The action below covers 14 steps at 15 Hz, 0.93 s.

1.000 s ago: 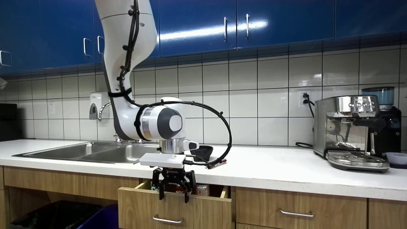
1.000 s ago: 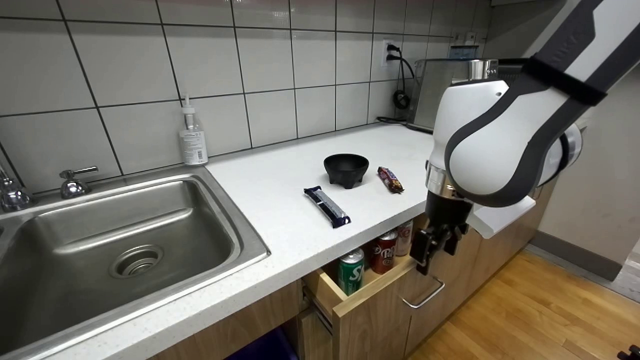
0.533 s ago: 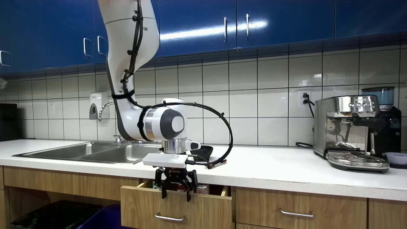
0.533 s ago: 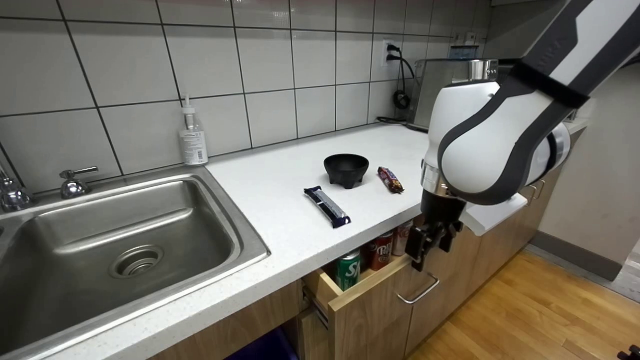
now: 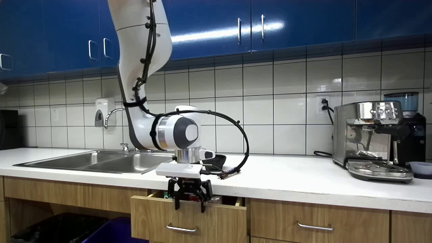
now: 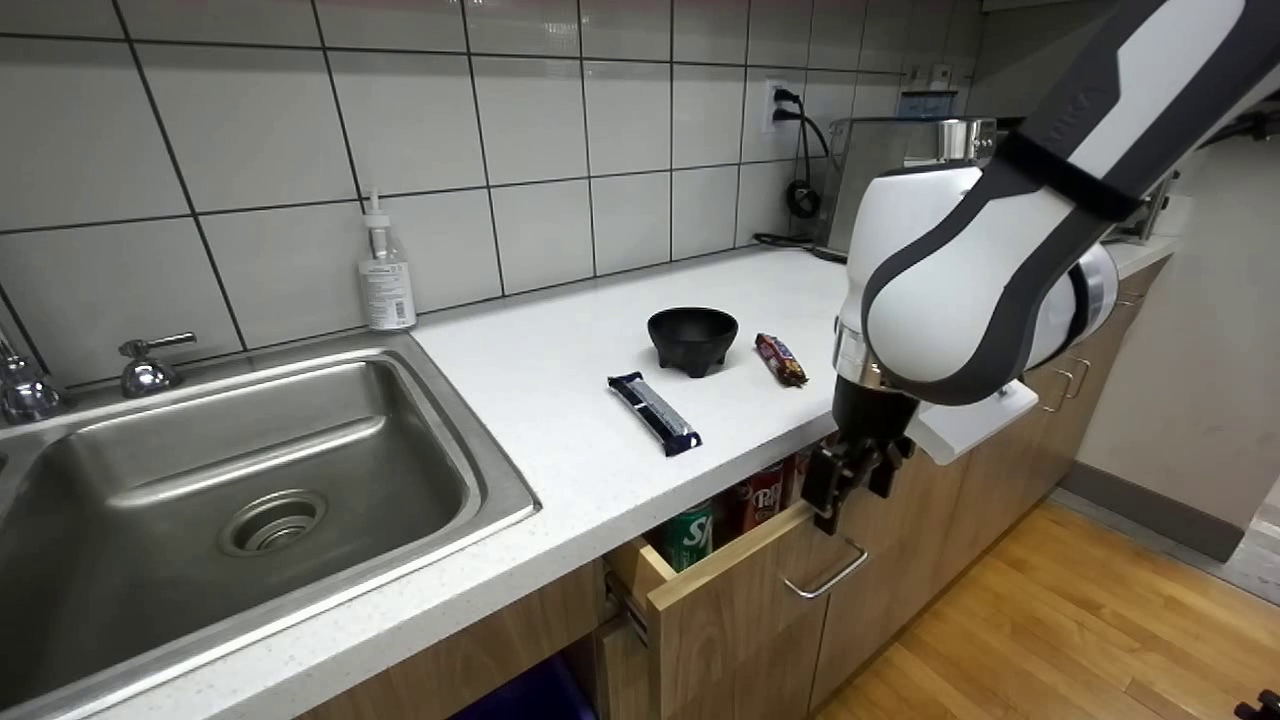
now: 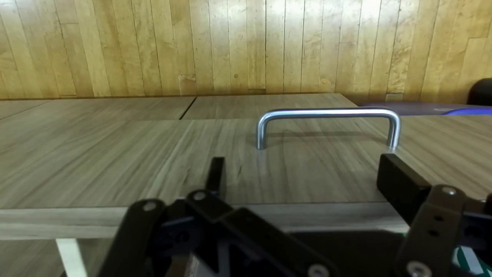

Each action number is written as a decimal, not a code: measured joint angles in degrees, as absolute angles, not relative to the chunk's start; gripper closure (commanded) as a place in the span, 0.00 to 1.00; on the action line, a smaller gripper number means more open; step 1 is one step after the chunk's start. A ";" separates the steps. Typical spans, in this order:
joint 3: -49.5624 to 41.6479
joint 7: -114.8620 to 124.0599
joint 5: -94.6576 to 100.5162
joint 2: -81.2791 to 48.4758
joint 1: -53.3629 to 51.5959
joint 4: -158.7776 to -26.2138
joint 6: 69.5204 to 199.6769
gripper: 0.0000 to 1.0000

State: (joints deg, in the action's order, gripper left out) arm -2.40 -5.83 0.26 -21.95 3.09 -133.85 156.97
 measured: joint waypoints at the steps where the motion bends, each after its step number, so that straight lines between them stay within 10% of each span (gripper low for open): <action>1: -2.35 -5.90 0.26 -22.16 3.15 -133.51 156.92 0.00; 14: -2.15 -6.62 0.26 -25.29 3.92 -128.29 155.72 0.00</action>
State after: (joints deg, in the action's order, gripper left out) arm -2.15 -6.62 0.26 -25.29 3.92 -128.29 155.72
